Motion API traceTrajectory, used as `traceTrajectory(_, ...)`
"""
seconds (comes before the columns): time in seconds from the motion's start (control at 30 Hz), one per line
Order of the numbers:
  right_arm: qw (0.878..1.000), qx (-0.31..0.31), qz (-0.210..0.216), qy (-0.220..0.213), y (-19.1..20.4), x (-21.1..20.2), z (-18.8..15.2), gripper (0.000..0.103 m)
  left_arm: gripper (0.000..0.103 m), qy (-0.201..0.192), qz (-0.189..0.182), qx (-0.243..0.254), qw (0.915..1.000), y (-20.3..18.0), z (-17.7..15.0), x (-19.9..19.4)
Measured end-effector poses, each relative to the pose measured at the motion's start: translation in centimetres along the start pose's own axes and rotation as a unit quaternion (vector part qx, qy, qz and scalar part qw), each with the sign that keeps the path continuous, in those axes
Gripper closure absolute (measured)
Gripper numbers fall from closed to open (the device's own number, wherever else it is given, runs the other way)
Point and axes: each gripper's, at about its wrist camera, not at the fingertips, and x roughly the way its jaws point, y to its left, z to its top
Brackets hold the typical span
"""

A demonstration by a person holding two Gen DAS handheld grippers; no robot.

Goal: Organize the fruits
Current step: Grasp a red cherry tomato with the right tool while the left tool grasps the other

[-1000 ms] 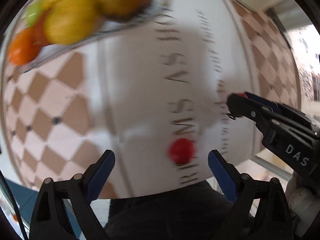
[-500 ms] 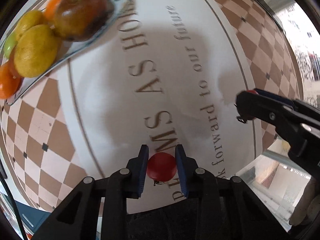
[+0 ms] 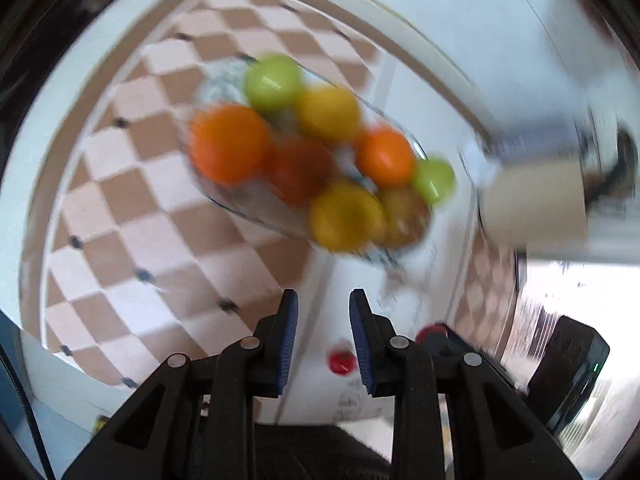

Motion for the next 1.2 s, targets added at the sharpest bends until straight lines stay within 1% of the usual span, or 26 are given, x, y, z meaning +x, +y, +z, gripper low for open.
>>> traceTrajectory(0.03,1.000,-0.003,0.003,-0.001,0.9,0.5,0.6,0.070,0.079,-0.003,0.000,0.001,1.0000,0.5,0.7,0.0)
traceTrajectory(0.1,1.000,0.006,0.002,-0.006,2.0,0.8,1.1,0.070,0.078,0.002,0.008,0.020,0.9998,1.1,1.4,-0.1)
traceTrajectory(0.13,1.000,0.010,-0.003,-0.012,2.4,0.6,1.2,0.070,0.075,0.009,0.013,0.035,0.9992,1.0,1.2,0.2)
traceTrajectory(0.17,1.000,0.013,-0.010,-0.018,2.6,0.5,1.1,0.070,0.072,0.021,0.013,0.058,0.9980,0.6,0.8,0.8)
traceTrajectory(0.2,0.999,0.017,-0.023,-0.025,2.6,0.1,0.9,0.070,0.065,0.037,0.018,0.080,0.9959,0.0,0.3,1.8)
traceTrajectory(0.23,0.999,0.025,-0.037,-0.031,2.3,-0.2,0.5,0.070,0.062,0.052,0.018,0.100,0.9935,-0.6,-0.1,2.9)
traceTrajectory(0.27,0.997,0.039,-0.049,-0.035,1.7,-0.6,0.0,0.070,0.062,0.066,0.012,0.114,0.9912,-1.6,-0.6,4.1)
traceTrajectory(0.37,0.993,0.085,-0.075,-0.042,-0.6,-1.4,-1.6,0.070,0.062,0.120,0.010,0.163,0.9793,-4.2,-2.2,7.7)
traceTrajectory(0.4,0.991,0.096,-0.081,-0.044,-1.2,-1.5,-1.9,0.070,0.062,0.128,0.013,0.175,0.9761,-4.6,-2.6,8.2)
traceTrajectory(0.43,0.989,0.112,-0.088,-0.048,-2.1,-2.0,-2.6,0.070,0.062,0.139,0.025,0.196,0.9705,-5.4,-3.3,9.2)
traceTrajectory(0.53,0.984,0.145,-0.090,-0.055,-4.0,-2.8,-4.1,0.070,0.062,0.162,0.048,0.232,0.9581,-6.8,-4.5,11.4)
traceTrajectory(0.67,0.982,0.153,-0.091,-0.059,-5.7,-3.7,-5.1,0.070,0.062,0.188,0.058,0.239,0.9508,-7.9,-5.3,13.7)
traceTrajectory(0.77,0.982,0.152,-0.090,-0.061,-6.2,-3.8,-5.2,0.070,0.062,0.192,0.079,0.263,0.9423,-8.3,-6.0,14.4)
traceTrajectory(0.9,0.983,0.150,-0.083,-0.063,-6.6,-3.8,-5.1,0.070,0.065,0.177,0.104,0.287,0.9356,-8.8,-6.8,14.8)
traceTrajectory(0.93,0.984,0.145,-0.083,-0.064,-6.5,-3.8,-5.0,0.070,0.075,0.169,0.109,0.295,0.9343,-8.9,-7.0,14.7)
traceTrajectory(1.0,0.985,0.140,-0.083,-0.065,-6.3,-3.8,-5.0,0.070,0.075,0.166,0.108,0.297,0.9342,-9.0,-7.1,14.7)
traceTrajectory(1.1,0.985,0.139,-0.077,-0.065,-6.1,-3.6,-5.0,0.070,0.075,0.159,0.105,0.281,0.9407,-8.5,-6.9,14.4)
traceTrajectory(1.17,0.986,0.137,-0.072,-0.066,-5.8,-3.5,-5.0,0.070,0.075,0.154,0.096,0.260,0.9484,-7.8,-6.3,13.6)
traceTrajectory(1.2,0.986,0.136,-0.070,-0.067,-5.7,-3.5,-5.0,0.070,0.075,0.149,0.086,0.244,0.9544,-7.2,-5.8,12.9)
